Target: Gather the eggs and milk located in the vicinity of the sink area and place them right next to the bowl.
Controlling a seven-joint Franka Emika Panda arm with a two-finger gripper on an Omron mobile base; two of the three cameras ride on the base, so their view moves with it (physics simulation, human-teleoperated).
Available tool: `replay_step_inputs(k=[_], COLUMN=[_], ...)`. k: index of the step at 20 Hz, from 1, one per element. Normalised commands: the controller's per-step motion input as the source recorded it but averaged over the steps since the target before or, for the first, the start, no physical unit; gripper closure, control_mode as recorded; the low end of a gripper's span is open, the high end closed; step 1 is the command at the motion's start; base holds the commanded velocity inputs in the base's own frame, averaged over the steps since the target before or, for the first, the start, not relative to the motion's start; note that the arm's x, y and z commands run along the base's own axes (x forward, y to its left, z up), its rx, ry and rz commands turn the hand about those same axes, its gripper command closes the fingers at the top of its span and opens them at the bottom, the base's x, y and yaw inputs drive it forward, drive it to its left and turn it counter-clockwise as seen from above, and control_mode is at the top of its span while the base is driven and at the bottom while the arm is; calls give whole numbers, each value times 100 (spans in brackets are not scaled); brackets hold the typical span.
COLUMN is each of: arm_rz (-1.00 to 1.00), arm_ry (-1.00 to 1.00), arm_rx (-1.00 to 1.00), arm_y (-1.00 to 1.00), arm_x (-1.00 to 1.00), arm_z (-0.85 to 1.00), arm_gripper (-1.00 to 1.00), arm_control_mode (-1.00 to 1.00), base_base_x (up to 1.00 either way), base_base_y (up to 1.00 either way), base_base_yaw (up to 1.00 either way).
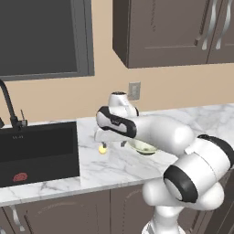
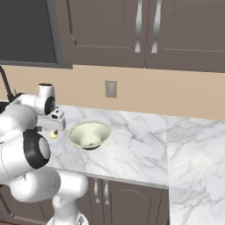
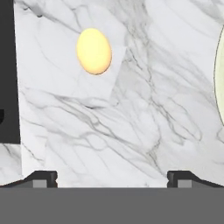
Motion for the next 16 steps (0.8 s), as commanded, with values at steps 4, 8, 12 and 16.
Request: replay_step_inputs(k=[4,8,12,16], arm_rz=[0,0,0,0], arm_ry=[10,1,0,0], arm_rx=[-8,-2,0,0], arm_y=[12,3,1,3], arm_x=[13,2,0,6], arm_z=[-2,-25,-43,-28], arm_gripper=[-100,-100,-100,-100], arm_control_mode=[-100,-100,-100,-100], base_base_x=[0,0,0,0], base_base_y=[0,0,0,0], base_base_yaw=[0,0,0,0])
